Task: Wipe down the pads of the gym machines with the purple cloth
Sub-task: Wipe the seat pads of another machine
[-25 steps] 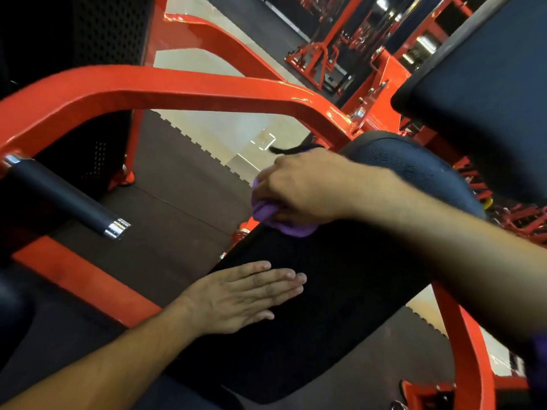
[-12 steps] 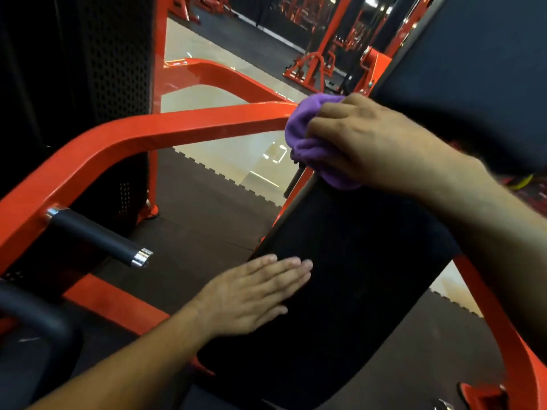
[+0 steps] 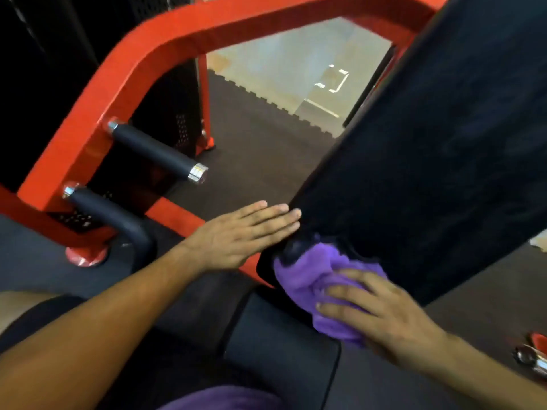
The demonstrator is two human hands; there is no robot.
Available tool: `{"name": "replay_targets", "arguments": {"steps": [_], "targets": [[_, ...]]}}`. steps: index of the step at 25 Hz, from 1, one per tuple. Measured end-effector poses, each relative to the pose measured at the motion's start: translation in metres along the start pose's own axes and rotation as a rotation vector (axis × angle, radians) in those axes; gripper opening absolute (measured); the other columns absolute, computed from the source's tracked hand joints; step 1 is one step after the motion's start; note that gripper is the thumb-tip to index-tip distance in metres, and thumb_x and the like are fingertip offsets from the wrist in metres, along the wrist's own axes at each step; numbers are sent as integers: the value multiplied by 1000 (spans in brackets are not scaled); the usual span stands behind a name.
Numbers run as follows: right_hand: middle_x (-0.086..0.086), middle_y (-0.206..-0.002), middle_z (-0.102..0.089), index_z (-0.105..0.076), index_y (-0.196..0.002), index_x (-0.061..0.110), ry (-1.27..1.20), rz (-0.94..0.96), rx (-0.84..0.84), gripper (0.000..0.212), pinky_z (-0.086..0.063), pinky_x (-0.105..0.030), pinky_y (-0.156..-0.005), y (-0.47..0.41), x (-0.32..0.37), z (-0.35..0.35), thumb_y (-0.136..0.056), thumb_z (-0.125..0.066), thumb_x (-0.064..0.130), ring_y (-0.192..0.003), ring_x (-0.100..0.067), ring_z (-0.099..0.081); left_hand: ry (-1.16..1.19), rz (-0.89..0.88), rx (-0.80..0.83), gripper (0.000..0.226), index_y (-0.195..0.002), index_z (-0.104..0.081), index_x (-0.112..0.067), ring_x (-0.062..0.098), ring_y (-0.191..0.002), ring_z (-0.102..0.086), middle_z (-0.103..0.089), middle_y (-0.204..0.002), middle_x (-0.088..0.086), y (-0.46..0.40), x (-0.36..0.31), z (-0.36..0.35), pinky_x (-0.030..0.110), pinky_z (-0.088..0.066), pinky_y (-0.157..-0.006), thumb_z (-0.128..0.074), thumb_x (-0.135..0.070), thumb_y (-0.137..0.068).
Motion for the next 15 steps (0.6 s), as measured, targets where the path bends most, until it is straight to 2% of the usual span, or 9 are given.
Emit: {"name": "replay_targets", "arguments": {"steps": [1, 2, 4, 6, 8, 10, 11, 13, 15], "targets": [[-2, -136, -62, -57, -137, 22, -10, -7, 60, 37, -51, -44, -99, 18, 3, -29, -108, -37, 33, -128, -28, -51, 42, 47, 53, 77, -162, -25, -10, 25, -159, -15, -16, -170, 10, 14, -4, -9, 41, -13, -129, -38, -3, -87], [0, -136, -63, -54, -137, 24, -1, -4, 99, 35, -55, -45, -93, 32, 2, -53, -107, -37, 31, -127, -28, -50, 89, 49, 109, 80, -164, -21, -10, 24, -159, -13, -13, -171, 10, 31, -18, -20, 42, -14, -129, -38, -6, -85], [0, -131, -67, -53, -135, 25, 68, 41, 149, 36, -57, -44, -86, 43, -1, -84, -110, -27, 26, -123, -29, -50, 177, -89, 262, 76, -162, -29, -12, 25, -157, -21, -23, -170, 11, 66, -69, -49, 43, -19, -128, -40, -14, -87], [-3, -132, -67, -55, -137, 23, 157, 89, 162, 41, -46, -46, -97, 37, -1, -99, -111, -23, 21, -124, -31, -48, 273, -223, 382, 65, -159, -37, -14, 22, -153, -34, -36, -165, 7, 92, -107, -71, 42, -28, -126, -41, -24, -94], [-8, -143, -59, -57, -140, 20, 247, 138, 124, 43, -27, -49, -114, 14, 4, -103, -111, -25, 18, -131, -34, -45, 393, -255, 416, 58, -159, -37, -16, 21, -151, -36, -37, -165, 3, 102, -125, -85, 42, -31, -124, -37, -34, -104], [-13, -155, -45, -52, -145, 17, 316, 191, 127, 42, -14, -58, -122, -24, 9, -112, -109, -31, 16, -143, -40, -37, 480, -286, 456, 60, -161, -32, -17, 21, -155, -28, -29, -169, 2, 105, -148, -99, 42, -23, -127, -34, -44, -108], [-15, -158, -40, -50, -147, 16, 338, 197, 157, 43, -12, -63, -122, -46, 12, -118, -107, -33, 15, -147, -42, -32, 511, -307, 477, 62, -162, -29, -18, 21, -157, -22, -24, -170, 2, 105, -162, -106, 43, -17, -128, -34, -48, -108], [-16, -157, -39, -49, -147, 14, 396, 200, 240, 46, -12, -68, -120, -84, 15, -139, -105, -31, 14, -147, -45, -30, 560, -293, 481, 65, -164, -23, -21, 19, -159, -11, -15, -172, 2, 106, -178, -116, 44, -6, -130, -33, -54, -108], [-17, -157, -38, -47, -147, 13, 494, 211, 352, 49, -14, -68, -119, -96, 17, -159, -102, -27, 14, -144, -45, -34, 571, -249, 431, 66, -164, -21, -23, 18, -160, -8, -13, -172, 2, 109, -179, -120, 43, -1, -129, -29, -57, -108]]}}
Point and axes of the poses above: each hand's wrist, its own y-axis away from the middle knuckle, its own z-axis out of the back of the hand, x = y × z, the point moved 8 cm from there along -y, towards the middle knuckle
